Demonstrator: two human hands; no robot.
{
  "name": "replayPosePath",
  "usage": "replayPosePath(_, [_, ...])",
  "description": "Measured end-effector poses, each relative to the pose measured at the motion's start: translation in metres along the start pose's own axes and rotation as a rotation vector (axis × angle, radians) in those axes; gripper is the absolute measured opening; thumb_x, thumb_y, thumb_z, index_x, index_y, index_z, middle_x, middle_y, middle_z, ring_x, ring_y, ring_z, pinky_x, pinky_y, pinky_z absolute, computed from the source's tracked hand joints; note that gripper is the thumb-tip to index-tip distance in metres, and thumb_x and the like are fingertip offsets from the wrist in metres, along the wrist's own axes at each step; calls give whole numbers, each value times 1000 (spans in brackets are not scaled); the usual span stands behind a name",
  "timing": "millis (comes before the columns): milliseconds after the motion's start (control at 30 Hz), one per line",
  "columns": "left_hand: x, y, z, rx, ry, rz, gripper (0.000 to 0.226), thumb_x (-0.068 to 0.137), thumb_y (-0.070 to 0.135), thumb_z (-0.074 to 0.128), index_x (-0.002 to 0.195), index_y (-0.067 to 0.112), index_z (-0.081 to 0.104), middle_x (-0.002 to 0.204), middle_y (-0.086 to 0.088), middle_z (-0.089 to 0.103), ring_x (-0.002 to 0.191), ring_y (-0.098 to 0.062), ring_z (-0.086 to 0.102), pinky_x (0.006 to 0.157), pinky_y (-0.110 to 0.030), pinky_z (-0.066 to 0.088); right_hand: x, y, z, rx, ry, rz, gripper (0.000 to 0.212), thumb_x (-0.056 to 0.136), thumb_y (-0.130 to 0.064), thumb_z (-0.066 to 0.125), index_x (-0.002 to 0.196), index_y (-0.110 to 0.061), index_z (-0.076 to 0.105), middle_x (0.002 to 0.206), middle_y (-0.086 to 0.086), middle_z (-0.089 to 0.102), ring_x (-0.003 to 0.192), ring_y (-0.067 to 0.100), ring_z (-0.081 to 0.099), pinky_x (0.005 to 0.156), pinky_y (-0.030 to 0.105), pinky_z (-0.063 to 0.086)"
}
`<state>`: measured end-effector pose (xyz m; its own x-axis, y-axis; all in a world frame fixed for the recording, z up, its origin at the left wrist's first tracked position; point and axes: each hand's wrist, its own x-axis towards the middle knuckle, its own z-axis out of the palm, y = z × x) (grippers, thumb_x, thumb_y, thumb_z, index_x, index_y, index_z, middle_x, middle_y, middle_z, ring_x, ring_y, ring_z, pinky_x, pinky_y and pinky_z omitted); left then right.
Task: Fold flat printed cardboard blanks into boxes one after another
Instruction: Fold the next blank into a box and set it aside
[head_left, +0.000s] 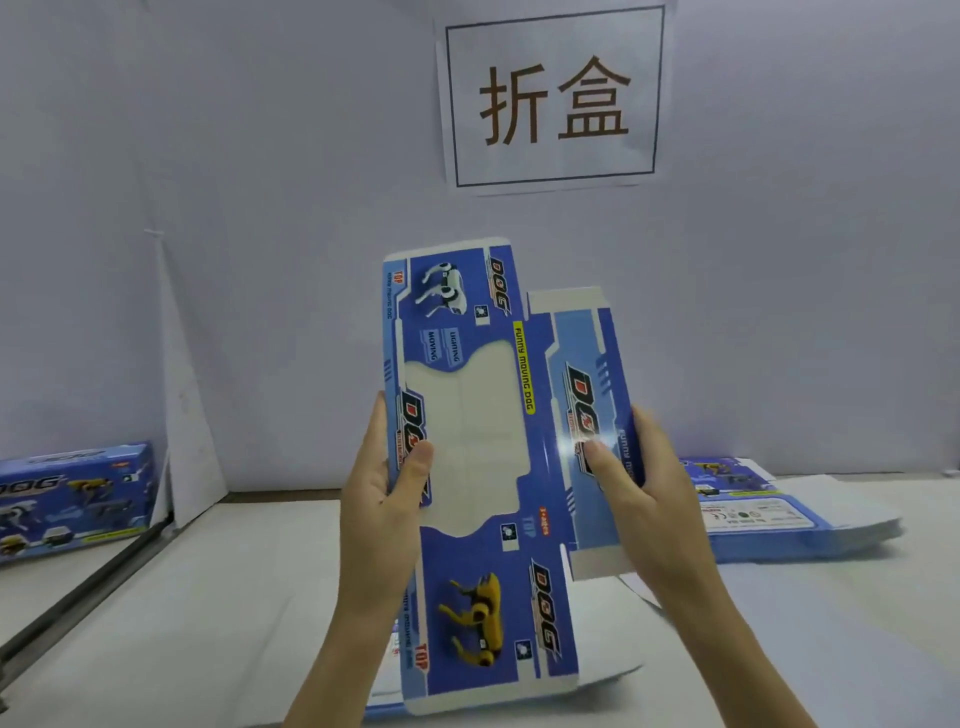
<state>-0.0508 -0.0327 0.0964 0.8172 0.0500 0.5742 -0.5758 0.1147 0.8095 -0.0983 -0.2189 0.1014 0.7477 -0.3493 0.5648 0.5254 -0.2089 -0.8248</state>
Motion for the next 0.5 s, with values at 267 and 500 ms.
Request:
replayPosePath(267, [-5,-3,8,70,-12,-77,67,80,55,38,143,50,17,147,13,37,135,-14,39,103,-37,45,-2,2,2,-19,-60,113,78,68,-68,68,134,-35,43,118,-11,61,105,9,64,76,31,60])
replayPosePath(500, [-16,-5,26,-26,-95,-161,46,83,53,38,123,69,20,139,17,43,118,-12,55,67,-18,57,-8,6,11,120,-354,292,64,69,-54,61,122,-20,49,97,-1,73,83,17,73,64,25,57])
